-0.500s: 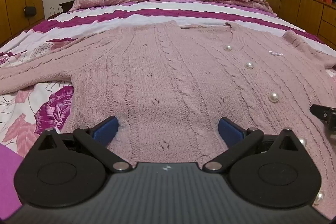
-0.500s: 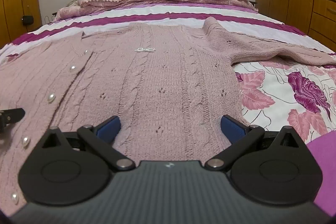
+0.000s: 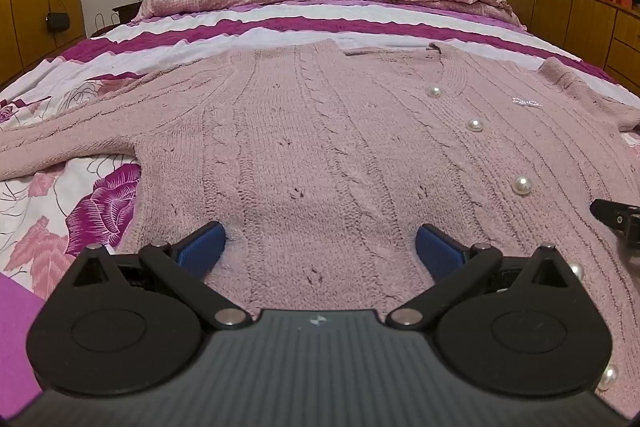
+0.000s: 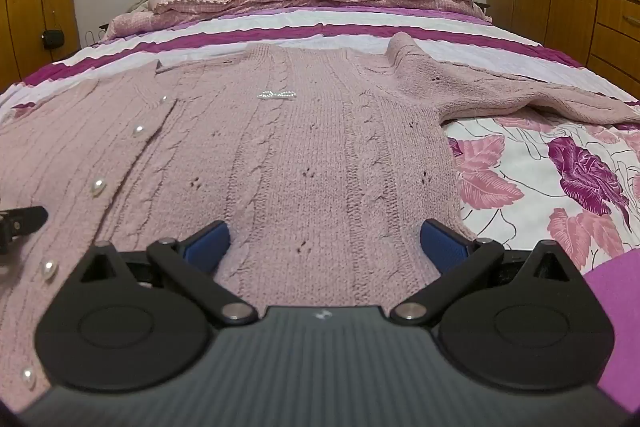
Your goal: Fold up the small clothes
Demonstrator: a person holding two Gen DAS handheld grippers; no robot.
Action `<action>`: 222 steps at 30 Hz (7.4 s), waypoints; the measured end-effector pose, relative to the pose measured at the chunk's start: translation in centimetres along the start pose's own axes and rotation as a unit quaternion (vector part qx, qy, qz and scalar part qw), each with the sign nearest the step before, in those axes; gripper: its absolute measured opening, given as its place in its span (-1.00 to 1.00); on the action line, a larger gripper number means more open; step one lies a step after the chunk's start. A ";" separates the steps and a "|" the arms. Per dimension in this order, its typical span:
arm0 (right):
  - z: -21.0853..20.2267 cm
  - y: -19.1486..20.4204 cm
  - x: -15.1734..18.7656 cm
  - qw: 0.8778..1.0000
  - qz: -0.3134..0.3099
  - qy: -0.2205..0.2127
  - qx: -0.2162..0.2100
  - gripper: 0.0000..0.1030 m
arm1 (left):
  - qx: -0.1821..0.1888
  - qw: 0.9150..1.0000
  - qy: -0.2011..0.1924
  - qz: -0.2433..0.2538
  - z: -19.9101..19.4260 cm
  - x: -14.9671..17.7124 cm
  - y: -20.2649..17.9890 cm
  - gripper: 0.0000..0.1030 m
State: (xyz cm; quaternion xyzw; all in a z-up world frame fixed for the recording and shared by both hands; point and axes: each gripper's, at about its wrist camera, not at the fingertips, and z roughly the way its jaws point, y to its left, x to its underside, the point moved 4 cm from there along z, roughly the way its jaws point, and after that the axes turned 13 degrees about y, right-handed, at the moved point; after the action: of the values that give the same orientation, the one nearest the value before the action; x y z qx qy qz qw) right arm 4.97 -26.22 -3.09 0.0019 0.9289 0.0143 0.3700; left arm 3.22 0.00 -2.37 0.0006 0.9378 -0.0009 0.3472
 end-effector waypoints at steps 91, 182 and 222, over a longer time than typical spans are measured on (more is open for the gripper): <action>9.6 -33.1 -11.9 0.951 0.309 -0.013 0.008 1.00 | -0.012 0.992 0.092 -0.088 -1.5 -7.9 -2.0 1.00; 2.7 8.8 -13.8 0.971 0.005 0.039 -0.234 0.56 | -0.033 0.996 0.038 -0.078 -7.7 -8.7 9.1 1.00; 6.6 -6.0 -7.8 0.992 0.108 -0.021 -0.063 0.58 | -0.041 0.992 -0.007 0.116 8.6 -18.4 -10.0 -0.74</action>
State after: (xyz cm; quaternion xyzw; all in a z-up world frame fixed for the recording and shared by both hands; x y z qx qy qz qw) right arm 15.19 -32.18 -2.67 0.0794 0.9126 0.1131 0.3848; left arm 22.77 -10.06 3.09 0.0946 0.9281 0.0780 0.3516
